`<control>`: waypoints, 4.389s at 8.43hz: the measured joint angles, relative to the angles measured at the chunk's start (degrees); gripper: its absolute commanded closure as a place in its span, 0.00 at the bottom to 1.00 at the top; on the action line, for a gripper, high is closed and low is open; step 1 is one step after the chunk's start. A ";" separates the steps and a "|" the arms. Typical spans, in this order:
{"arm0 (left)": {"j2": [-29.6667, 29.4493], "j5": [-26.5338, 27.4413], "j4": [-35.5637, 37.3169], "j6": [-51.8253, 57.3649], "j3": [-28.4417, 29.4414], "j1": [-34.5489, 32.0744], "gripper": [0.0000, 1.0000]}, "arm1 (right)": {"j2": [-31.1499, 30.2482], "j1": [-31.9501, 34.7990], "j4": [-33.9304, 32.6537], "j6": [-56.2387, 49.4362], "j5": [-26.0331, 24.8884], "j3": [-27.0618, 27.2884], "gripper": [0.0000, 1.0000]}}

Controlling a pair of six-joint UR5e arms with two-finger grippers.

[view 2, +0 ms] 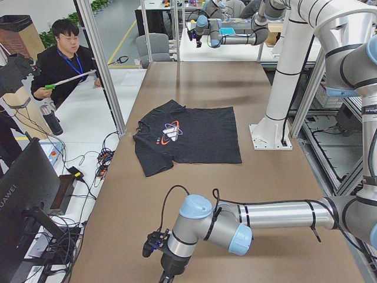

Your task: Fold clothes

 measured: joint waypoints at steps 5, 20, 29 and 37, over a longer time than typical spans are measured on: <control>-0.17 0.10 -1.44 0.01 0.35 0.01 0.06 | 0.00 -0.02 0.00 0.00 -0.12 0.00 0.06; -5.12 -0.76 -1.60 -0.05 -1.60 0.14 0.05 | 1.65 0.09 2.43 2.61 0.39 6.43 0.06; -24.34 -10.71 -2.19 -15.73 12.68 14.75 0.05 | 18.14 -15.99 18.60 37.31 2.21 -20.45 0.07; -40.19 -16.39 -18.13 -42.65 34.10 30.45 0.06 | 27.89 -28.03 24.85 54.65 5.43 -29.18 0.07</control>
